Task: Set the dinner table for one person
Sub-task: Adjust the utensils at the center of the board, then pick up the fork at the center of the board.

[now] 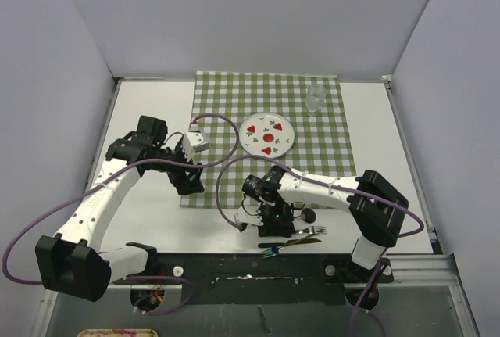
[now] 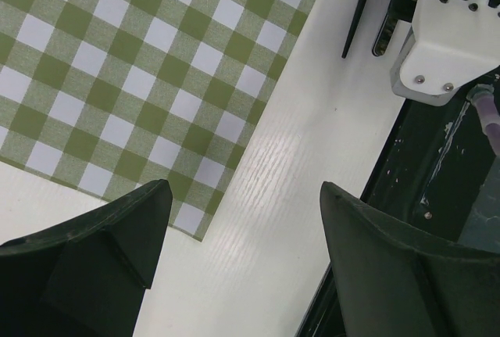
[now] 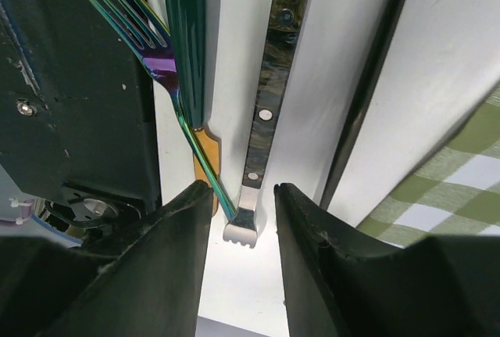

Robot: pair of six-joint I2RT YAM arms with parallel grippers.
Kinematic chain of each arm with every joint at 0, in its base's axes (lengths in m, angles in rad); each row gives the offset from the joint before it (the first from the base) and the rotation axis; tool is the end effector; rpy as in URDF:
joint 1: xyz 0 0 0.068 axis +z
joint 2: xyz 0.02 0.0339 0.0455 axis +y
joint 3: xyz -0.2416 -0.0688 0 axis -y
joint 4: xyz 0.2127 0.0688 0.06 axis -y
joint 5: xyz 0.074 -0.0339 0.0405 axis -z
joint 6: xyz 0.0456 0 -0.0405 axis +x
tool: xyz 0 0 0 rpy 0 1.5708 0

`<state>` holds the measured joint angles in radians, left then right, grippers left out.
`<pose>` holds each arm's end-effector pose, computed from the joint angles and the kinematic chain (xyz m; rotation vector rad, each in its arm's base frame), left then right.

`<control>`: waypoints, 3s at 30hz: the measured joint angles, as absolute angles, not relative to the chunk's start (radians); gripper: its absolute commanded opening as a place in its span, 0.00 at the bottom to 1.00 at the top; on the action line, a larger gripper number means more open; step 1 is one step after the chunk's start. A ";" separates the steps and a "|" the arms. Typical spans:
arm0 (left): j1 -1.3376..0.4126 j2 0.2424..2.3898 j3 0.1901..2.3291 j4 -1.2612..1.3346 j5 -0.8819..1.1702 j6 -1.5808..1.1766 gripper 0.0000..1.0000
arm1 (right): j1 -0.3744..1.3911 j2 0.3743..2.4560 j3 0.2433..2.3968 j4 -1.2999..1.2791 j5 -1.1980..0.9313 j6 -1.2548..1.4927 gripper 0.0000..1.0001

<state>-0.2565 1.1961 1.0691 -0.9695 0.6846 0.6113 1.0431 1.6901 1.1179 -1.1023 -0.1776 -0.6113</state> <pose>0.1862 -0.0787 0.2737 1.2268 2.1436 -0.7581 0.1178 0.2181 0.1704 2.1944 -2.0370 -0.2271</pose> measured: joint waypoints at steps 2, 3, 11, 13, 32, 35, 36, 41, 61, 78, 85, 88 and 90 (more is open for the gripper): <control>-0.257 1.199 1.069 -0.970 0.685 0.611 0.76 | 1.047 1.700 1.108 -1.098 -0.176 -0.607 0.38; -0.257 1.201 1.069 -0.970 0.684 0.611 0.76 | 1.048 1.705 1.100 -1.093 -0.176 -0.603 0.38; -0.260 1.209 1.074 -0.970 0.671 0.611 0.76 | 1.056 1.713 1.077 -1.056 -0.172 -0.585 0.38; -0.260 1.209 1.078 -0.970 0.667 0.611 0.76 | 1.056 1.716 1.077 -1.047 -0.170 -0.585 0.38; -0.260 1.209 1.078 -0.977 0.640 0.615 0.76 | 1.056 1.769 1.076 -0.996 -0.155 -0.586 0.38; -0.260 1.209 1.078 -0.978 0.640 0.616 0.76 | 1.056 1.773 1.078 -0.996 -0.149 -0.586 0.37; -0.260 1.209 1.078 -0.978 0.640 0.616 0.76 | 1.056 1.773 1.078 -0.996 -0.149 -0.586 0.37; -0.260 1.209 1.078 -0.978 0.639 0.618 0.76 | 1.056 1.779 1.083 -0.997 -0.146 -0.586 0.36; -0.260 1.212 1.078 -0.978 0.635 0.638 0.76 | 1.074 1.838 1.134 -1.027 -0.082 -0.563 0.12; -0.260 1.224 1.078 -0.980 0.633 0.641 0.76 | 1.074 1.842 1.146 -1.046 -0.104 -0.556 0.00; -0.260 1.228 1.079 -0.979 0.633 0.640 0.76 | 1.074 1.818 1.159 -1.055 -0.141 -0.561 0.00; -0.260 1.228 1.084 -0.979 0.633 0.640 0.76 | 1.074 1.793 1.172 -1.064 -0.142 -0.561 0.00; -0.260 1.228 1.093 -0.979 0.633 0.639 0.76 | 1.074 1.775 1.180 -1.071 -0.142 -0.564 0.00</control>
